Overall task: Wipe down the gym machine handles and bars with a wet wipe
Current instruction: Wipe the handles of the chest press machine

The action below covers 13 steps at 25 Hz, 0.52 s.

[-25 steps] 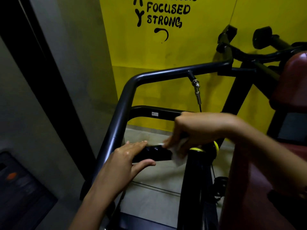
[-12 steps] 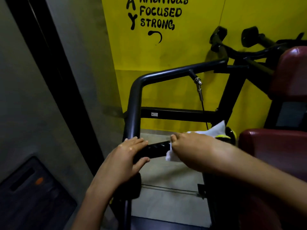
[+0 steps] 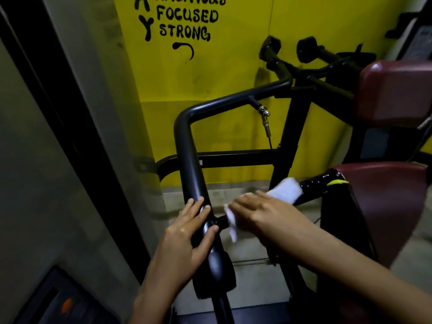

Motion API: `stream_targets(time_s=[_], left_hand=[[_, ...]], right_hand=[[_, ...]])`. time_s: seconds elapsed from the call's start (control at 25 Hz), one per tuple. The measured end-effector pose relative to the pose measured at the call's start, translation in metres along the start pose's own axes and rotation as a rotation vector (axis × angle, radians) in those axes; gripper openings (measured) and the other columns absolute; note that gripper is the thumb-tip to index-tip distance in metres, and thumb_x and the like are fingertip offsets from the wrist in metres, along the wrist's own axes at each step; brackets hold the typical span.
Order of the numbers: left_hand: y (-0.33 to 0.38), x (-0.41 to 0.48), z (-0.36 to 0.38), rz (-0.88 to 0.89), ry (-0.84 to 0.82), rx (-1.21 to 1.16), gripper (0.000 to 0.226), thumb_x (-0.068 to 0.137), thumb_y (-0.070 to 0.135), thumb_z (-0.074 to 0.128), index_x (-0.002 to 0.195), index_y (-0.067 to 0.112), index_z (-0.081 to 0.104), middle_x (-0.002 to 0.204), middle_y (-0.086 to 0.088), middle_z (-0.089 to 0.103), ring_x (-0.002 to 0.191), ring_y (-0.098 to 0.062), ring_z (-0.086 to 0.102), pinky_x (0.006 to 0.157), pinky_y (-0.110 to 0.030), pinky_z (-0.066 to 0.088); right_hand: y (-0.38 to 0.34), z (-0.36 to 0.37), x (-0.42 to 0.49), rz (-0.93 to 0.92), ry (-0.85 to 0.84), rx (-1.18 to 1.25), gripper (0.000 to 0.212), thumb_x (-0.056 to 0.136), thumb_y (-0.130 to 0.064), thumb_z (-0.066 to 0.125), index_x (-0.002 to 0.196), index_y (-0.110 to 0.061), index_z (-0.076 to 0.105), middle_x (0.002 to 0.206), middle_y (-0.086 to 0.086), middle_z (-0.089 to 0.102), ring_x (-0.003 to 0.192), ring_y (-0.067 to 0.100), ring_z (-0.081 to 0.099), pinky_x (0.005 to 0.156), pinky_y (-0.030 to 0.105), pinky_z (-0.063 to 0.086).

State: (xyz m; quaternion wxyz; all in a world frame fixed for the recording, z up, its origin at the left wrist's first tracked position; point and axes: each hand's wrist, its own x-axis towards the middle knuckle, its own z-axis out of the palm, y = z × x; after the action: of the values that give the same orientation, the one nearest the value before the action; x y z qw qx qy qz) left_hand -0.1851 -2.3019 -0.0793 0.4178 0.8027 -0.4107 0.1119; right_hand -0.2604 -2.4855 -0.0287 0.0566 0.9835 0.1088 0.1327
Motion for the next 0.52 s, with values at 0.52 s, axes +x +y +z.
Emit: stream_targets(time_s=[0.52], left_hand=[[-0.012, 0.009, 0.004, 0.132, 0.016, -0.079, 0.047, 0.080, 0.043, 0.051, 0.107, 0.010, 0.070, 0.122, 0.006, 0.056, 0.127, -0.010, 0.039, 0.107, -0.034, 0.031]], right_hand=[[0.002, 0.015, -0.030, 0.579, 0.267, -0.011, 0.028, 0.078, -0.018, 0.041, 0.095, -0.011, 0.062, 0.107, 0.011, 0.061, 0.108, 0.025, 0.051, 0.092, 0.035, 0.028]])
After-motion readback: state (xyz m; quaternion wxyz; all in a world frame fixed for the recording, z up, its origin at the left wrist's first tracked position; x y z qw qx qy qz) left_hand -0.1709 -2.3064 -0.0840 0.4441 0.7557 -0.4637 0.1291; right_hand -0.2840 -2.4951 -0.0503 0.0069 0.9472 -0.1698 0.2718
